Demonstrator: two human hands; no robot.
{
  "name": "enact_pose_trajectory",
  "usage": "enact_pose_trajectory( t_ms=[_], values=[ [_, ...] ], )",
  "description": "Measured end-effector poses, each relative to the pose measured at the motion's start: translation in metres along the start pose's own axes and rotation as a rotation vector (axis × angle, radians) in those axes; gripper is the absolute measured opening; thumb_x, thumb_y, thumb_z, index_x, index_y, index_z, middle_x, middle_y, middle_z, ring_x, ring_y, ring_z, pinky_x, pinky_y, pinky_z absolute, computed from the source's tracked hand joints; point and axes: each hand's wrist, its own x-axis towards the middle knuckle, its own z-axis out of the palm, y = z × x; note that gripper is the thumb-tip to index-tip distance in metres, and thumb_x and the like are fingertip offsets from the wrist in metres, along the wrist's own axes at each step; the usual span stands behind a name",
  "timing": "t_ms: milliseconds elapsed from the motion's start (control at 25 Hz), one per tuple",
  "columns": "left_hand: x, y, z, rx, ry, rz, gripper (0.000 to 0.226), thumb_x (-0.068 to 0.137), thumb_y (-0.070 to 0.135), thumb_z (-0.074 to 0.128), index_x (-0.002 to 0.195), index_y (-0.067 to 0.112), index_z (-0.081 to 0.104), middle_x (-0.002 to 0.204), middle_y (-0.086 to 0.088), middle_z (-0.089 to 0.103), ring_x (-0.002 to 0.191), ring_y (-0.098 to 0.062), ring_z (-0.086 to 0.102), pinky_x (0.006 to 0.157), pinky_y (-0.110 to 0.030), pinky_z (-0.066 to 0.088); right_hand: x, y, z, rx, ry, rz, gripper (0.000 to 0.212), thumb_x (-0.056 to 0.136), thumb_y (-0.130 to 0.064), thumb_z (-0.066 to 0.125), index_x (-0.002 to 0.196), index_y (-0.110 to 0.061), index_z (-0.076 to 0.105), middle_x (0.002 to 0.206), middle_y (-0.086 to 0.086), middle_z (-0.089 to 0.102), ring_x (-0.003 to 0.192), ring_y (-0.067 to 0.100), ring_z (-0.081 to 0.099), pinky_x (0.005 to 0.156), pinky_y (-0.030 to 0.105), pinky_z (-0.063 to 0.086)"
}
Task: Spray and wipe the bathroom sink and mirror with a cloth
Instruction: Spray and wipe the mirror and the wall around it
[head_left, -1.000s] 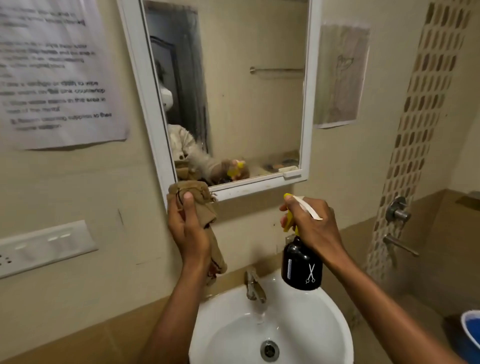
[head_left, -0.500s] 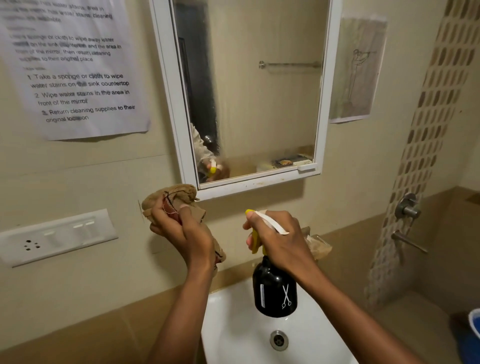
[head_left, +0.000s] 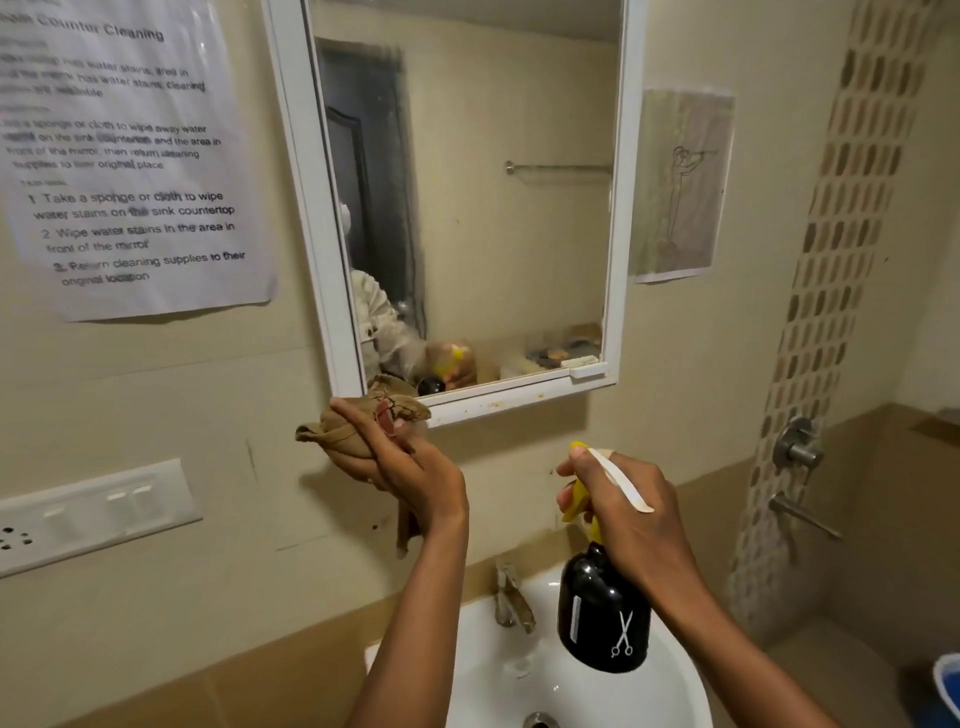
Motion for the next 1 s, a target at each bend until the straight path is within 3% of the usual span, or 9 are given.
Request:
enact_pose_trajectory(
  t_ms=[120,240,400,520,640,800,920,1000],
  values=[
    [-0.005,-0.014,0.018,0.153,0.030,0.127,0.065,0.101,0.011,0.044,0.160,0.029,0.022,0.166,-0.022,-0.012,0.155,-0.034,-0.011,0.125,-0.046,0.005,0.006,0.005,-0.015,0.017,0.010,-0.002,0.035,0.103,-0.038,0.058,0.079,-0.022,0.077,0.068,0.002,0.076,0.057,0.007,0.064,0.062,0.030,0.050],
    [-0.008,-0.032,0.026,0.330,0.032,0.287,0.060,0.105,0.015,0.042,0.159,0.033,0.021,0.164,-0.029,-0.008,0.152,-0.044,-0.012,0.124,-0.048,-0.003,0.014,0.013,-0.027,0.017,0.009,-0.008,0.036,0.103,-0.037,0.057,0.079,-0.020,0.077,0.068,0.003,0.077,0.060,0.010,0.067,0.063,0.031,0.051],
    [-0.018,-0.053,0.040,0.540,-0.134,0.491,0.066,0.102,0.022,0.043,0.157,0.045,0.013,0.165,-0.025,-0.004,0.153,-0.037,-0.014,0.119,-0.064,-0.005,0.026,0.020,-0.037,0.027,0.007,-0.016,0.036,0.104,-0.037,0.057,0.079,-0.019,0.077,0.070,0.005,0.077,0.067,0.023,0.072,0.065,0.038,0.056],
    [-0.026,-0.064,0.055,0.671,-0.228,0.606,0.065,0.099,0.023,0.040,0.158,0.039,0.018,0.166,-0.019,-0.003,0.154,-0.030,-0.016,0.118,-0.061,-0.010,0.034,0.024,-0.043,0.026,0.006,-0.005,0.036,0.104,-0.036,0.057,0.080,-0.018,0.077,0.069,0.004,0.077,0.071,0.033,0.071,0.068,0.045,0.057],
    [-0.033,-0.075,0.065,0.808,-0.325,0.778,0.072,0.085,0.011,0.048,0.154,0.029,0.038,0.166,-0.015,-0.006,0.154,-0.028,-0.017,0.118,-0.058,-0.011,0.042,0.029,-0.046,0.043,0.008,0.008,0.036,0.104,-0.035,0.058,0.080,-0.017,0.077,0.069,0.005,0.077,0.073,0.034,0.071,0.069,0.047,0.057],
    [-0.030,-0.088,0.072,0.876,-0.435,0.983,0.072,0.077,0.009,0.049,0.147,0.027,0.051,0.167,-0.014,0.005,0.156,-0.028,-0.010,0.119,-0.053,-0.005,0.050,0.035,-0.052,0.083,0.010,0.014,0.035,0.103,-0.036,0.059,0.081,-0.017,0.078,0.070,0.007,0.077,0.072,0.032,0.072,0.062,0.033,0.055],
    [-0.028,-0.092,0.074,0.959,-0.536,1.210,0.071,0.084,0.016,0.049,0.153,0.028,0.040,0.167,-0.011,0.019,0.156,-0.026,0.003,0.120,-0.047,-0.001,0.054,0.039,-0.059,0.101,0.011,0.005,0.035,0.103,-0.035,0.059,0.081,-0.016,0.078,0.070,0.008,0.077,0.070,0.030,0.073,0.059,0.027,0.055],
    [-0.027,-0.089,0.077,0.945,-0.579,1.251,0.060,0.092,0.021,0.040,0.151,0.028,0.045,0.167,-0.007,0.020,0.156,-0.022,0.006,0.121,-0.043,-0.004,0.056,0.041,-0.064,0.137,0.012,0.004,0.035,0.103,-0.033,0.059,0.080,-0.014,0.078,0.069,0.009,0.076,0.066,0.025,0.072,0.057,0.023,0.054]
  ],
)
